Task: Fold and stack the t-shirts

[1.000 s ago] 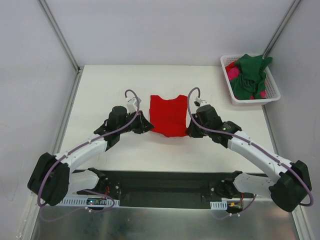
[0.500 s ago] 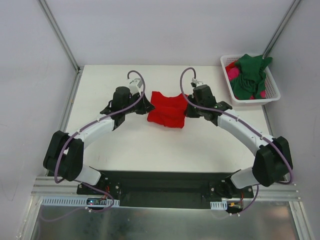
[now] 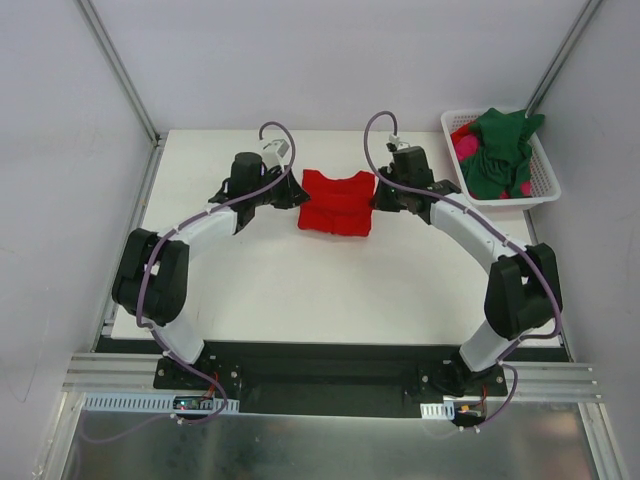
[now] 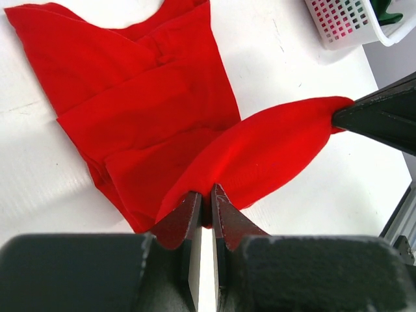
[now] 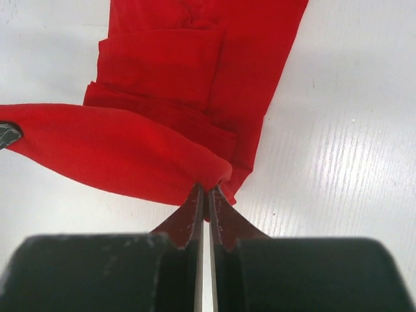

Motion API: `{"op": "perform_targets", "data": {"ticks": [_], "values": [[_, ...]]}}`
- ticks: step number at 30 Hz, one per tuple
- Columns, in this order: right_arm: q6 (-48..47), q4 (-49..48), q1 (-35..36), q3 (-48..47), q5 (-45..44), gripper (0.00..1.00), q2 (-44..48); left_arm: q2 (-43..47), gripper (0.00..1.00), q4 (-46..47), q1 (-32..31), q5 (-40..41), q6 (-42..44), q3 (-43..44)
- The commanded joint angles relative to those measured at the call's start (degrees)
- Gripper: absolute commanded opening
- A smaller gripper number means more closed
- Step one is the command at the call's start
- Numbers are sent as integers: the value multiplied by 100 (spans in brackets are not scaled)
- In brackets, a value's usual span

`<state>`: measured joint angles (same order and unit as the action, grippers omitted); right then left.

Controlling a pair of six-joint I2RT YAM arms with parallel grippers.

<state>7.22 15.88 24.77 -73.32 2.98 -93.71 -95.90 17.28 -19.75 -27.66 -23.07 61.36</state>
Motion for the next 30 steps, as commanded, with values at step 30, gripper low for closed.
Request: {"op": "perform_targets", "data": {"ticks": [30], "values": [[1044,1848,1178,2568,607,2,2725,3401,0,-734,-1496,-65,-1805,-3552]]}}
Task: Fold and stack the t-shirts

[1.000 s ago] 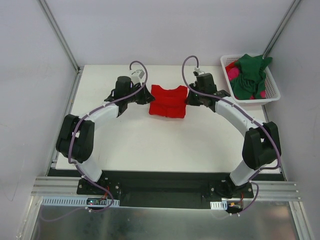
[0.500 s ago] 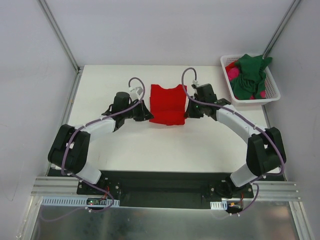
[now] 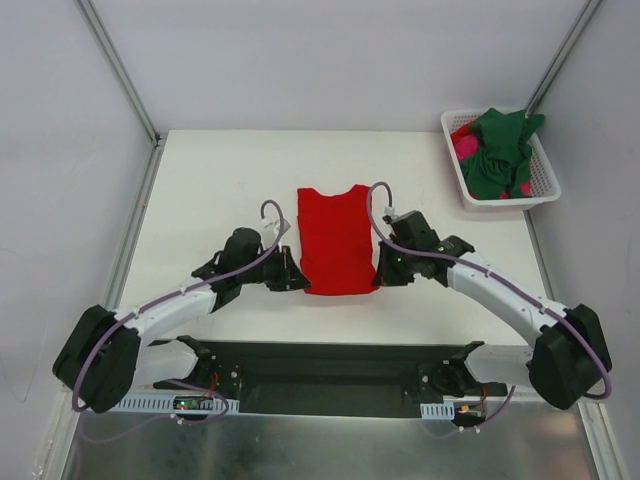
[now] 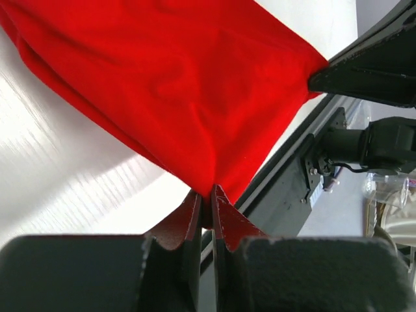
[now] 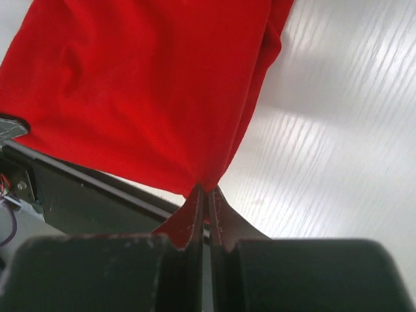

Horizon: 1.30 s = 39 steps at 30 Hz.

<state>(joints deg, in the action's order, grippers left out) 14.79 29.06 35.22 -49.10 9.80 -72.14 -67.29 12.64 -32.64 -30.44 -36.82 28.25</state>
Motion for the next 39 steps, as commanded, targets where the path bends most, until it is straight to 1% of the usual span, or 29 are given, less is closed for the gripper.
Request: {"op": "perform_targets", "data": {"ticks": [1,5,9,11,12,13,15,16,18,19,21,22,23,24,25,26,28,33,35,39], "values": [[305,609,160,207,-84,1,639,646,0,-323,-268,240,-492,-302],[463,1004,362,357,-145,1,1139,1408,0,-701,-550,459,-809,-609],[622,1374,450,314,-250,1,1562,2069,0,-1069,-840,723,-1169,-672],[604,1584,450,113,-373,1,1747,2315,0,-1220,-858,907,-1126,-532],[509,1638,450,-10,-583,1,1782,2360,0,-1394,-858,1012,-1039,-427],[456,1682,450,-125,-707,1,1791,2308,0,-1483,-858,1126,-934,-147],[298,1752,450,-538,-935,1,1634,2107,0,-1624,-849,1425,-477,240],[97,1735,433,-643,-1180,1,1537,1784,0,-1738,-840,1513,-328,643],[-80,1665,398,-1004,-1331,1,1054,1422,0,-1748,-831,1742,77,1005],[-203,1638,337,-1127,-1341,1,870,1011,0,-1730,-788,1786,148,1329],[-274,1340,266,-1390,-1306,1,500,640,0,-1722,-744,1900,490,1656],[-327,1104,161,-1470,-1297,1,386,316,0,-1695,-691,1944,570,1918],[-379,980,117,-1549,-1305,1,272,156,0,-1660,-543,1945,753,2025],[-415,874,56,-1733,-1358,1,-34,15,0,-1616,-428,1884,825,2140],[-441,726,-119,-1821,-1323,2,-185,-265,0,-1538,-323,1823,869,2289],[-511,611,-199,-1918,-1262,1,-387,-389,0,-1406,-87,1717,948,2360],[-564,348,-427,-2163,-1148,2,-844,-722,0,-1283,99,1603,1018,2527],[-731,-31,-762,-2726,-796,1,-1679,-1269,0,-940,635,1462,1221,2878],[-749,-120,-903,-2955,-621,1,-2083,-1593,0,-852,724,1357,1317,2984],[-784,-427,-1035,-3044,-532,1,-2541,-2331,0,-615,830,1154,1423,3370]]}}
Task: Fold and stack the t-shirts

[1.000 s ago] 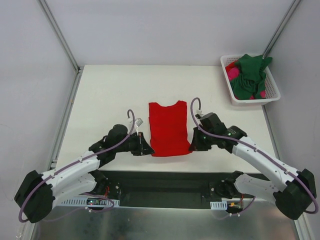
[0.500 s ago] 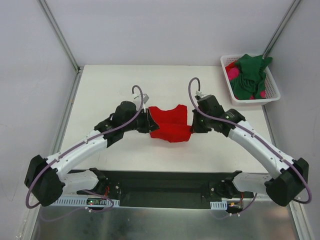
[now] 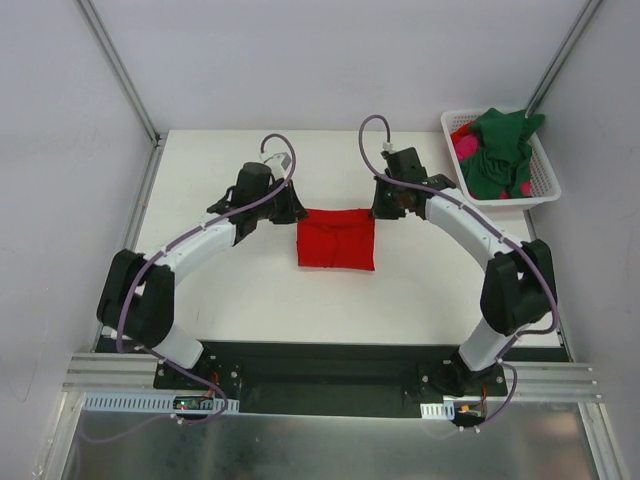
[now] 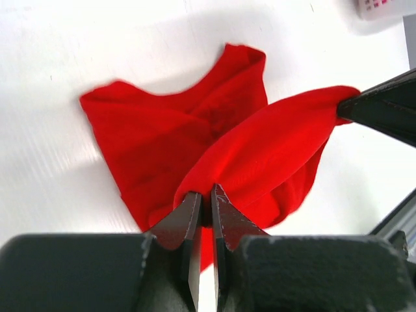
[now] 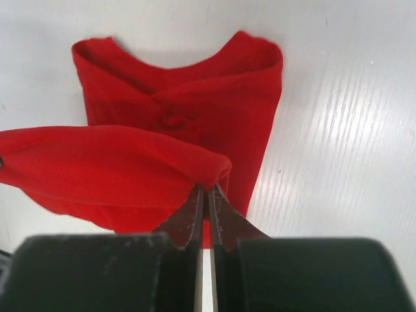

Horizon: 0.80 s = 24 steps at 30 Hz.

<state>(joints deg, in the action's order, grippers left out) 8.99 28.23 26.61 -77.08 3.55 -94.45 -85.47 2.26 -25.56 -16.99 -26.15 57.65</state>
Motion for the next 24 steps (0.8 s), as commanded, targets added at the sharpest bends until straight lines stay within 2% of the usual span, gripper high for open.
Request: {"op": "perform_targets", "data": {"ticks": [1,6,12,13,14,15,16,17,18,20,22,24], "values": [[-214,-449,-217,-272,110,2,-397,-627,0,459,130,-225,374,492],[-231,-643,-349,-439,198,1,-881,-1356,0,591,174,-375,383,835],[-293,-810,-464,-589,357,1,-1329,-1718,0,776,253,-401,330,792],[-310,-854,-499,-615,392,3,-1365,-1727,0,793,271,-393,330,774],[-319,-871,-516,-624,418,10,-1400,-1727,3,802,306,-384,330,757],[-328,-889,-517,-615,436,19,-1418,-1692,17,802,367,-384,330,713],[-337,-924,-551,-581,436,39,-1392,-1657,24,802,402,-366,339,687],[-346,-933,-569,-554,366,47,-1339,-1605,32,802,438,-349,348,660],[-372,-933,-587,-519,331,57,-1287,-1465,52,802,525,-322,365,590],[-433,-916,-631,-379,199,63,-1058,-1271,67,785,587,-182,435,493],[-521,-820,-701,-299,146,68,-891,-981,88,679,701,-112,514,414],[-583,-697,-736,-150,190,70,-610,-648,95,539,763,-76,550,327]]}}
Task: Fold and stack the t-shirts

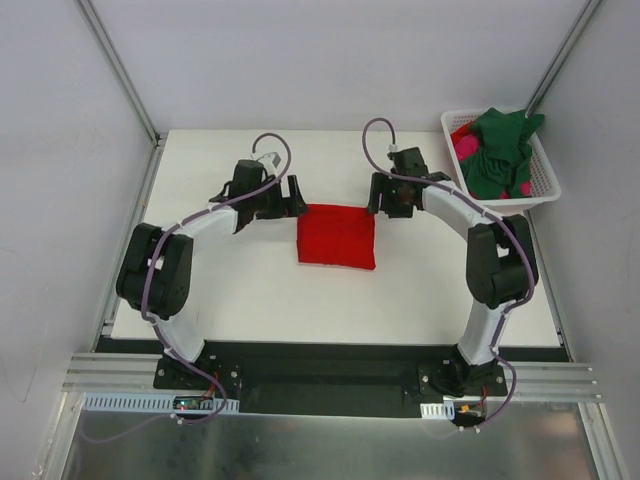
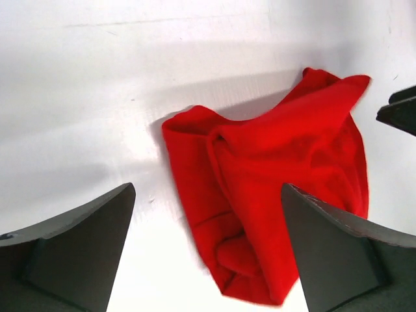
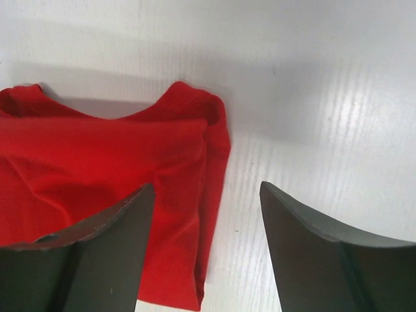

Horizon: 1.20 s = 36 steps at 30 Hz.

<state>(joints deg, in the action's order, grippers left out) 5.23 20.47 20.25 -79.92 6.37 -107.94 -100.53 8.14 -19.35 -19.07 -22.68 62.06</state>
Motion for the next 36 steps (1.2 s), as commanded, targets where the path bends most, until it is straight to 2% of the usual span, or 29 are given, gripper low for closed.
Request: {"op": "perform_targets", "data": {"ticks": [1,10,11,12,15,17,18,23,30,32,35,36], "values": [[-224,97,-100,230,-57,70,852,990,97,-76,169,158,237,-176],[-93,133,-92,1575,206,69,2294,2423,98,-137,169,-96,-105,-1354],[-32,133,-91,1654,285,66,2382,2520,97,-111,160,-123,-140,-1450],[-5,81,-91,1742,347,56,2548,2712,94,-68,151,-202,-158,-1625],[135,-42,-48,2059,479,38,2708,2968,83,117,108,-352,-237,-1995],[197,-104,-13,2287,549,40,2761,3065,82,187,64,-352,-272,-2258],[258,-192,40,2357,567,46,2778,3162,82,344,20,-352,-272,-2356],[496,-640,198,2894,576,61,2858,3224,83,1039,-103,-440,-553,-2909],[724,-1089,348,3158,637,62,2796,2706,80,1690,-666,-317,-633,-2963],[725,-1124,374,3175,602,62,2805,2531,75,1831,-806,-290,-642,-2928],[725,-1133,365,3184,593,63,2805,2294,59,1954,-921,-264,-650,-2858],[725,-1142,366,3184,602,63,2770,2249,58,1980,-938,-264,-650,-2840]]}}
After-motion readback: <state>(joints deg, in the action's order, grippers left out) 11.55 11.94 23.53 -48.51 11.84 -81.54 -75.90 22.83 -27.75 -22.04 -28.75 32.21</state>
